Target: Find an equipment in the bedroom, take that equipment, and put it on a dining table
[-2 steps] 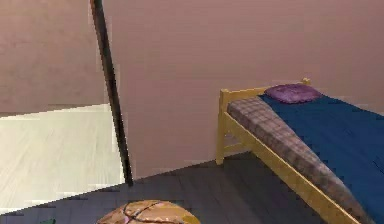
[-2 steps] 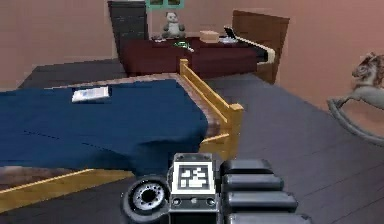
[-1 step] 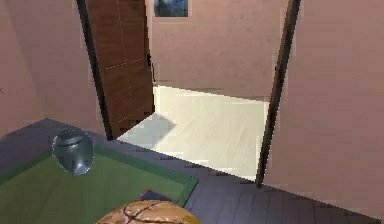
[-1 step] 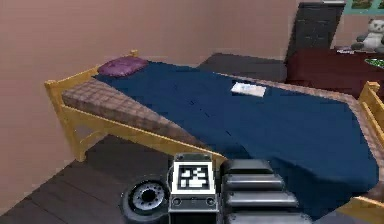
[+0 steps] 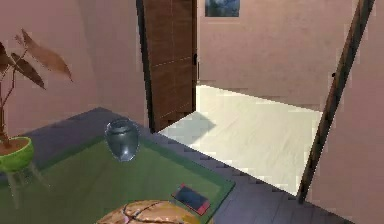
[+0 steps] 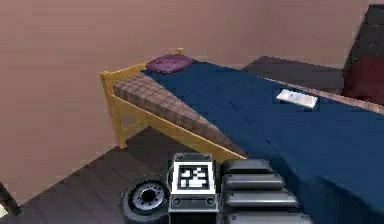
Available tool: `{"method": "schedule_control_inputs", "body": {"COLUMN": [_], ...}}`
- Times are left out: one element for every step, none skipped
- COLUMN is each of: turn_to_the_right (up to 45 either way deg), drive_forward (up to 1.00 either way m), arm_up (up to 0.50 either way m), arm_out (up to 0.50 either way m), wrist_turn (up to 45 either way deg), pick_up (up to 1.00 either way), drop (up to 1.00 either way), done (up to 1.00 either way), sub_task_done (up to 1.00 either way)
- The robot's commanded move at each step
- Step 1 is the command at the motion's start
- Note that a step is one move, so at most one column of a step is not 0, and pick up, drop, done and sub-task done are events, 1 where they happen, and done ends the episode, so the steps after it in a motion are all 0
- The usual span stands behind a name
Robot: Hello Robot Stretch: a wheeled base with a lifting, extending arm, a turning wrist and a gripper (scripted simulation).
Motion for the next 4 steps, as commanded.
{"method": "schedule_control_inputs", "body": {"turn_to_the_right": [45.0,45.0,45.0,18.0], "drive_forward": [0.00,0.00,0.00,0.00], "arm_up": [0.00,0.00,0.00,0.00], "arm_out": [0.00,0.00,0.00,0.00], "wrist_turn": [0.0,0.0,0.0,0.0], "pick_up": [0.00,0.00,0.00,0.00], "drop": [0.00,0.00,0.00,0.00], "done": [0.00,0.00,0.00,0.00], "sub_task_done": [0.00,0.00,0.00,0.00]}}
